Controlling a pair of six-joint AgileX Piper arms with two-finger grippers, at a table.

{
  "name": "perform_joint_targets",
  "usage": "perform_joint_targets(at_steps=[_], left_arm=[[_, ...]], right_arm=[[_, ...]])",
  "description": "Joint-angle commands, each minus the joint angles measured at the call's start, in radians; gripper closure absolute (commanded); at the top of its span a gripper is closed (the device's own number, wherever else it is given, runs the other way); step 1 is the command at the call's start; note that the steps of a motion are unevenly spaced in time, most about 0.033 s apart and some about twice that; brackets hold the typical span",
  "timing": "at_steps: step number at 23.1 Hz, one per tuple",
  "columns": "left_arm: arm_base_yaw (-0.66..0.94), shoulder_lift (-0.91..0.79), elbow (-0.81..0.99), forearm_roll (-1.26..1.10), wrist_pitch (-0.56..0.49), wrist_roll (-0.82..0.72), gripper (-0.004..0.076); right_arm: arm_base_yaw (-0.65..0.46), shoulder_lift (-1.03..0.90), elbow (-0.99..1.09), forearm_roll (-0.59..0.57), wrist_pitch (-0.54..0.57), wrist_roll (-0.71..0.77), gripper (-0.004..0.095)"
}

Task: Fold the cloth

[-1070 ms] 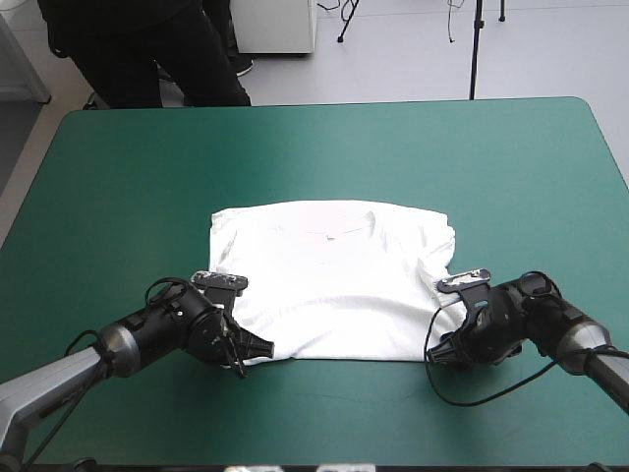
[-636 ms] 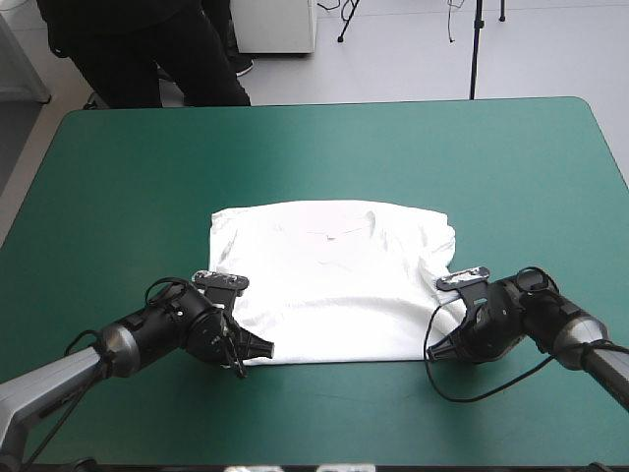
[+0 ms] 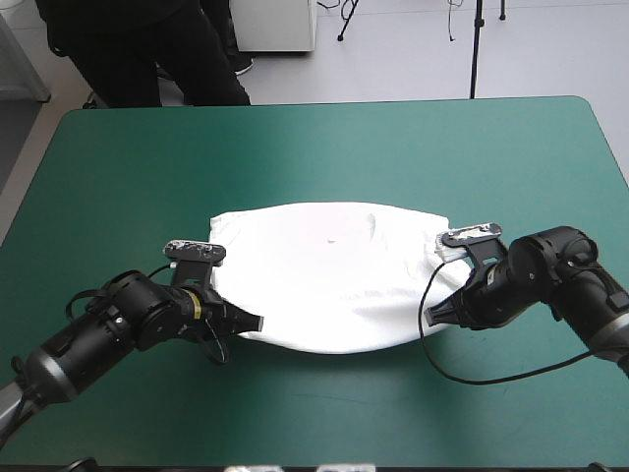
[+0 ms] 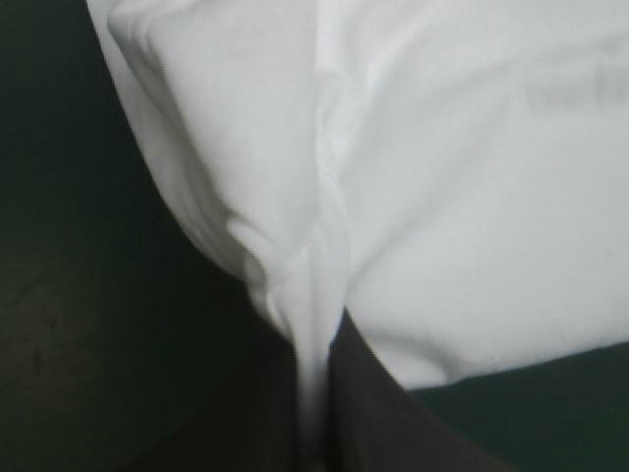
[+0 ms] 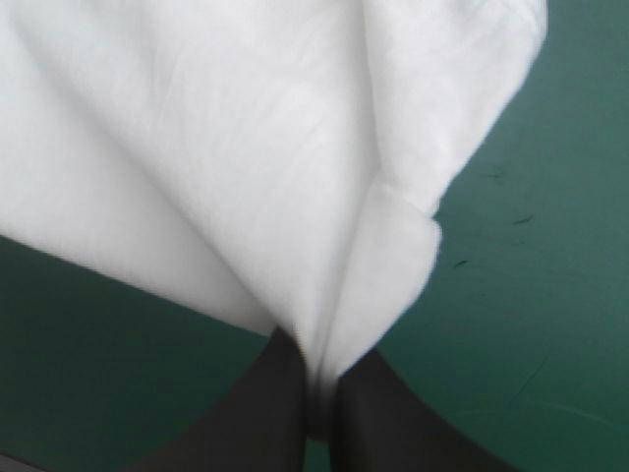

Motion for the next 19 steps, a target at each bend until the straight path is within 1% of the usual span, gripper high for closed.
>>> perform_joint_targets(at_steps=[1, 4, 7, 11, 14, 19], left_arm=[[0.0, -0.05, -0.057, 0.035, -0.012, -0.023, 0.0733], [0.0, -0.05, -0.083, 0.155, -0.026, -0.103, 0.0733], [0.0, -0.045, -0.086, 0.318, -0.115, -0.212, 0.0733], [0.008, 0.01, -0.092, 0.589, -0.231, -0.396, 0.0733], [0.043, 0.065, -0.107, 0.642, -0.281, -0.442, 0.0733], [0.136, 0.177, -0.148, 0.64, -0.406, -0.451, 0.0733]], right_arm=[[0.001, -0.028, -0.084, 0.008, 0.011, 0.001, 0.0925], [0.001, -0.025, -0.137, -0.058, -0.058, 0.024, 0.0925], [0.001, -0.007, -0.15, -0.167, -0.175, 0.065, 0.0925], [0.001, 0.045, -0.15, -0.257, -0.33, 0.101, 0.0925], [-0.001, 0.084, -0.15, -0.302, -0.411, 0.127, 0.0925], [-0.034, 0.159, -0.15, -0.308, -0.517, 0.142, 0.0925]])
